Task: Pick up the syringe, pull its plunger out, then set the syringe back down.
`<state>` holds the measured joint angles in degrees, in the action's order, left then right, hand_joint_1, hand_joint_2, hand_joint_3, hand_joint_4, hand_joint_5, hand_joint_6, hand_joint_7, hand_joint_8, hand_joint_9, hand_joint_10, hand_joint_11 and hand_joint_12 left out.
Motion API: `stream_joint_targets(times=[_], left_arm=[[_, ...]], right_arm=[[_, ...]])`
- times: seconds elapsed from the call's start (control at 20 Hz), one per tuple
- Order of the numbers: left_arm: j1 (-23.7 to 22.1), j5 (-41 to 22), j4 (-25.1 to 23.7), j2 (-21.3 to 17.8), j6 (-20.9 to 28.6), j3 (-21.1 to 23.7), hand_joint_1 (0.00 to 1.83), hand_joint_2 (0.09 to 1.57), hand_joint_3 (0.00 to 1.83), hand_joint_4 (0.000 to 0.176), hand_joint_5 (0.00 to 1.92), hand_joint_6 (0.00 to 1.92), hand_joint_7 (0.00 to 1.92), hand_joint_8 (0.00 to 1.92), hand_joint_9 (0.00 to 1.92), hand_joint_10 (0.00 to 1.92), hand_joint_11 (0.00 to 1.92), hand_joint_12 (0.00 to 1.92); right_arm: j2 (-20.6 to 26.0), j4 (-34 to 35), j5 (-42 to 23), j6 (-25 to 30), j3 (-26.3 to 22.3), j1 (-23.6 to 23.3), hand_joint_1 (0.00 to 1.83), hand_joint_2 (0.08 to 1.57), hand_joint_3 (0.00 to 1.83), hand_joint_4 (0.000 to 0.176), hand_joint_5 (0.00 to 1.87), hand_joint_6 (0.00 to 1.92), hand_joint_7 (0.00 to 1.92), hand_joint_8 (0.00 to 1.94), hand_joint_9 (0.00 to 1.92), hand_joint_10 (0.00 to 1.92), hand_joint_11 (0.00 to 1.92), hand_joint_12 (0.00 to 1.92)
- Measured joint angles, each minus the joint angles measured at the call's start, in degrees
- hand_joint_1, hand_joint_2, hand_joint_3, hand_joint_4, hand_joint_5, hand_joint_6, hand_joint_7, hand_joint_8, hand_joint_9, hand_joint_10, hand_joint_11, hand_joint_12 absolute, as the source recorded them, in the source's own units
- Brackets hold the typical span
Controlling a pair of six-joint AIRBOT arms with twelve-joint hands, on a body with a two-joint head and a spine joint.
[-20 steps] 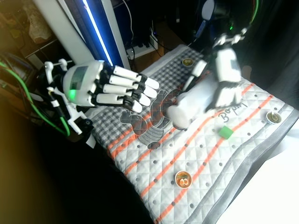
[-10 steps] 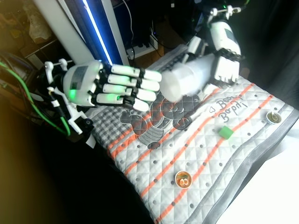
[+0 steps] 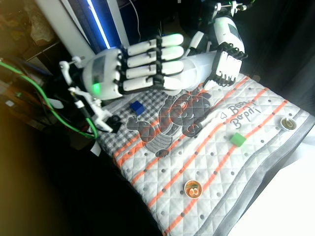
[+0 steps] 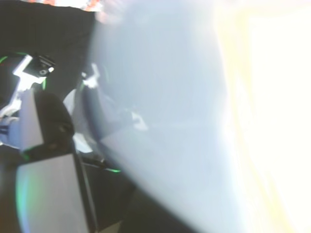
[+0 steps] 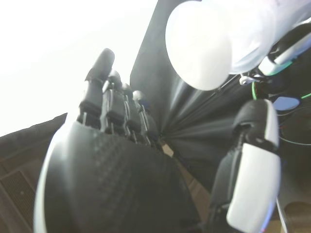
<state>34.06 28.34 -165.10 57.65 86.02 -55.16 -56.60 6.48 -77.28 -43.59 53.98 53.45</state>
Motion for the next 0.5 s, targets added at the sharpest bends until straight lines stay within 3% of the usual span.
stream_joint_targets(times=[0.1, 0.25, 0.3, 0.35, 0.4, 0.45, 0.5], left_arm=[[0.0, 0.2, -0.7, 0.1, 0.0, 0.3, 1.2, 1.17, 0.0, 0.008, 0.89, 1.12, 0.88, 1.24, 0.72, 1.46, 0.61, 1.91], [0.0, 0.3, -0.7, 0.1, 0.0, 0.3, 1.21, 1.15, 0.0, 0.001, 0.9, 1.09, 0.95, 1.16, 0.79, 1.42, 0.66, 1.87], [0.0, 0.3, -0.7, 0.1, 0.0, 0.3, 1.21, 1.14, 0.0, 0.018, 0.92, 1.11, 0.95, 1.11, 0.79, 1.39, 0.67, 1.84], [0.0, 0.3, -0.7, 0.1, 0.0, 0.3, 1.21, 1.15, 0.0, 0.02, 0.9, 1.14, 0.94, 1.11, 0.77, 1.37, 0.63, 1.84], [0.0, 0.3, -0.8, 0.1, -0.1, 0.3, 1.2, 1.16, 0.0, 0.012, 0.89, 1.11, 0.9, 1.21, 0.69, 1.42, 0.49, 1.91], [0.1, 0.1, -0.8, 0.1, -0.2, 0.3, 1.18, 1.19, 0.0, 0.007, 0.88, 1.14, 0.8, 1.33, 0.56, 1.45, 0.27, 1.92], [0.1, -0.1, -1.0, 0.1, -0.4, 0.3, 1.18, 1.19, 0.0, 0.007, 0.88, 1.14, 0.8, 1.33, 0.56, 1.45, 0.27, 1.92]], right_arm=[[-1.5, -0.9, 2.8, 1.4, 1.1, -0.5, 0.93, 0.8, 0.0, 0.0, 0.2, 0.04, 0.15, 0.02, 0.15, 0.02, 0.0, 0.87], [-1.8, -1.8, 4.8, 1.6, 1.2, -0.8, 1.12, 0.89, 0.02, 0.0, 0.27, 0.04, 0.26, 0.03, 0.26, 0.07, 0.0, 1.05], [-1.9, -1.7, 4.8, 1.6, 1.3, -0.8, 1.19, 0.95, 0.02, 0.0, 0.39, 0.07, 0.38, 0.08, 0.25, 0.46, 0.0, 1.27], [-1.9, -1.6, 4.9, 1.6, 1.3, -1.0, 1.22, 0.98, 0.02, 0.0, 0.5, 0.12, 0.5, 0.16, 0.26, 0.8, 0.01, 1.45], [-1.8, -1.2, 4.8, 1.6, 1.4, -1.0, 1.2, 1.03, 0.01, 0.0, 0.67, 0.31, 0.6, 0.57, 0.4, 1.14, 0.26, 1.49], [-1.8, -1.2, 4.5, 1.6, 1.4, -1.1, 1.17, 1.2, 0.01, 0.0, 0.78, 1.16, 0.77, 1.35, 0.6, 1.47, 0.53, 1.67], [-1.9, -1.2, 4.3, 2.1, 1.4, -1.1, 1.17, 1.2, 0.01, 0.0, 0.78, 1.16, 0.77, 1.35, 0.6, 1.47, 0.53, 1.67]])
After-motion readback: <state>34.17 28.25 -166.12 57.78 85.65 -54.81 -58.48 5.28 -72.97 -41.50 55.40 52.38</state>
